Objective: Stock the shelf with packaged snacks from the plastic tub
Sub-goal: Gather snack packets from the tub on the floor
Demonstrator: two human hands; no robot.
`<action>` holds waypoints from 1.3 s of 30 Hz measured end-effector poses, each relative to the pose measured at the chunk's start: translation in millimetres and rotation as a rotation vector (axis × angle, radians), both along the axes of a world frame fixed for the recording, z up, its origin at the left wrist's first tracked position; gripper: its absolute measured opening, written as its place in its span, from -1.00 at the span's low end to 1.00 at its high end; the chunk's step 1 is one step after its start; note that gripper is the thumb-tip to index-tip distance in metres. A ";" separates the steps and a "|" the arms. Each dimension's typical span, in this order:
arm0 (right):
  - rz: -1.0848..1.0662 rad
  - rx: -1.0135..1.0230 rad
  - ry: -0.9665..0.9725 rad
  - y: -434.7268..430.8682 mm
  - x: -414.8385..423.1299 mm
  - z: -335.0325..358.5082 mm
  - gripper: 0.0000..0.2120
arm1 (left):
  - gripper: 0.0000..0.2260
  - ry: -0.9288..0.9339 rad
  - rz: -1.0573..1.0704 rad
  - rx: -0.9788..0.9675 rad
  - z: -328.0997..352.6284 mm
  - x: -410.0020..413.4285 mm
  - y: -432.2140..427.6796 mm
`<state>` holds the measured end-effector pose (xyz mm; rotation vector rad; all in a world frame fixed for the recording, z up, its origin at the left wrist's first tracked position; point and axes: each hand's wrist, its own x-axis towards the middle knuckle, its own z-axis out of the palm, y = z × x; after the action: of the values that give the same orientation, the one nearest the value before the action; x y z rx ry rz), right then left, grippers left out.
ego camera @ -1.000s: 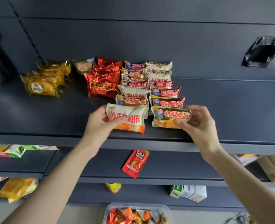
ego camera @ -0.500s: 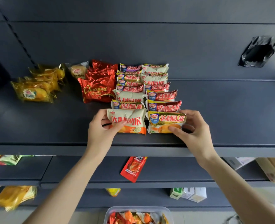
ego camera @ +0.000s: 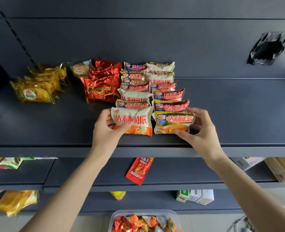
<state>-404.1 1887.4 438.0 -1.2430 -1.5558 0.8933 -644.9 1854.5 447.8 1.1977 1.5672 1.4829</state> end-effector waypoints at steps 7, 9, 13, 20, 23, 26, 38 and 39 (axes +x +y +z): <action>-0.017 -0.010 -0.015 -0.1 -1.7 0.6 -0.44 | -0.57 0.082 -0.003 -0.015 -4.4 -2.3 0.3; -0.026 -0.012 -0.010 0.3 -3.5 1.1 -0.47 | -0.57 0.079 0.016 0.017 -4.6 -0.8 0.2; -0.038 -0.025 0.007 1.0 -6.4 1.7 -0.50 | -0.55 0.070 0.045 0.074 -6.6 2.0 0.4; -0.034 -0.025 -0.016 1.0 -5.7 2.5 -0.47 | -0.52 0.100 0.044 0.084 -9.0 2.4 1.2; -0.027 -0.028 -0.017 0.6 -5.2 2.6 -0.44 | -0.50 0.077 0.024 0.072 -7.4 2.3 0.1; -0.023 -0.032 -0.024 0.2 -5.6 3.2 -0.42 | -0.49 0.078 0.014 0.067 -7.5 1.9 0.0; -0.038 -0.037 -0.017 0.0 -5.6 4.3 -0.44 | -0.53 0.051 0.037 0.074 -10.4 -1.8 2.2; -0.036 -0.041 -0.015 -0.3 -5.4 4.3 -0.44 | -0.53 0.052 0.039 0.074 -10.0 -1.9 1.4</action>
<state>-409.5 1887.1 442.4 -1.3050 -1.5290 0.8990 -646.9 1855.9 437.8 1.2642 1.5903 1.5581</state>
